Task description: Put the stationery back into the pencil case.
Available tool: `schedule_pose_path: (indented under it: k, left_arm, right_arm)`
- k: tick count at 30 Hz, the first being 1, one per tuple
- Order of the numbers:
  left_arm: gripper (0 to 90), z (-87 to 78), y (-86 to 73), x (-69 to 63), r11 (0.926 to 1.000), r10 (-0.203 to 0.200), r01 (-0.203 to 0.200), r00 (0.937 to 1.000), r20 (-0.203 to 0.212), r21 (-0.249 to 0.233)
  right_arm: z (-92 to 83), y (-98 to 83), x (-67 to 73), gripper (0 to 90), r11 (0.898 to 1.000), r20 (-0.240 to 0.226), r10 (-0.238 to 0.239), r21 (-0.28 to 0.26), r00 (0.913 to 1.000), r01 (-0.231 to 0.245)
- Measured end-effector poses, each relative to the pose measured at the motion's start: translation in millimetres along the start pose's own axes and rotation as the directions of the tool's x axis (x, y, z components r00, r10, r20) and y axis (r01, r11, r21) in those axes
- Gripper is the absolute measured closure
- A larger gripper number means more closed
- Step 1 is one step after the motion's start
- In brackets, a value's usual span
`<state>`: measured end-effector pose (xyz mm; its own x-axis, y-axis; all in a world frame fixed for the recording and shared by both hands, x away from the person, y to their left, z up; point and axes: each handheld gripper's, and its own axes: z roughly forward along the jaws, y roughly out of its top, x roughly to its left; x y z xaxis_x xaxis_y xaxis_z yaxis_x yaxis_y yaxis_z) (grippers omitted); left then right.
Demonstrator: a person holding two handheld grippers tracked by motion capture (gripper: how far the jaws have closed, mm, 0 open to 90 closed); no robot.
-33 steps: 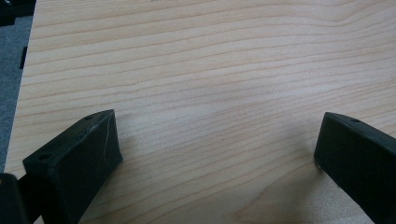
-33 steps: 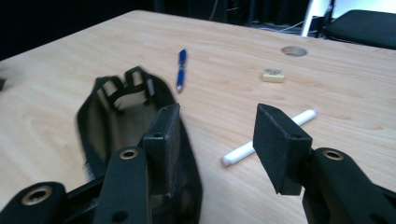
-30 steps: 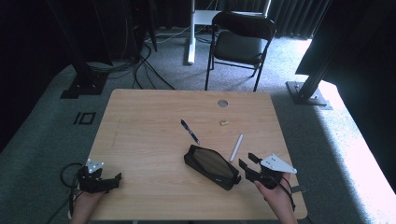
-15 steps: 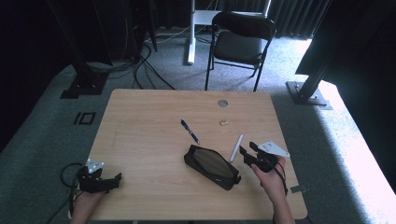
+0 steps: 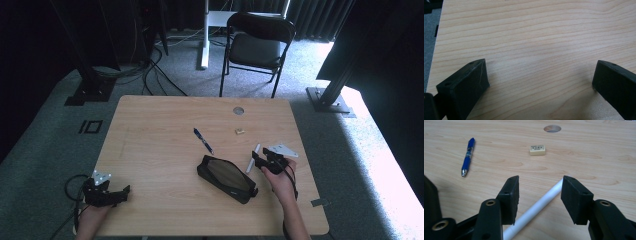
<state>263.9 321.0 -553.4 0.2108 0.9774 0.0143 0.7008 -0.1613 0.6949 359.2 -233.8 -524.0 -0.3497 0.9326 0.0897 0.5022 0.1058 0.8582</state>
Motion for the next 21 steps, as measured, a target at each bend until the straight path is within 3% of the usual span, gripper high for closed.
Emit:
schedule_pose_path:
  k: [9,21]
  left_arm:
    - [0.6,0.0,0.0,0.0,1.0000,0.000,0.000,1.0000,0.000,0.000]
    - [0.6,0.0,0.0,0.0,1.0000,0.000,0.000,1.0000,0.000,0.000]
  right_arm:
    - [24.1,-5.6,-3.9,50.2,0.997,0.029,0.009,0.071,0.9995,-0.011]
    - [37.4,-12.2,-2.1,52.0,0.991,0.050,0.015,0.135,0.9987,-0.021]
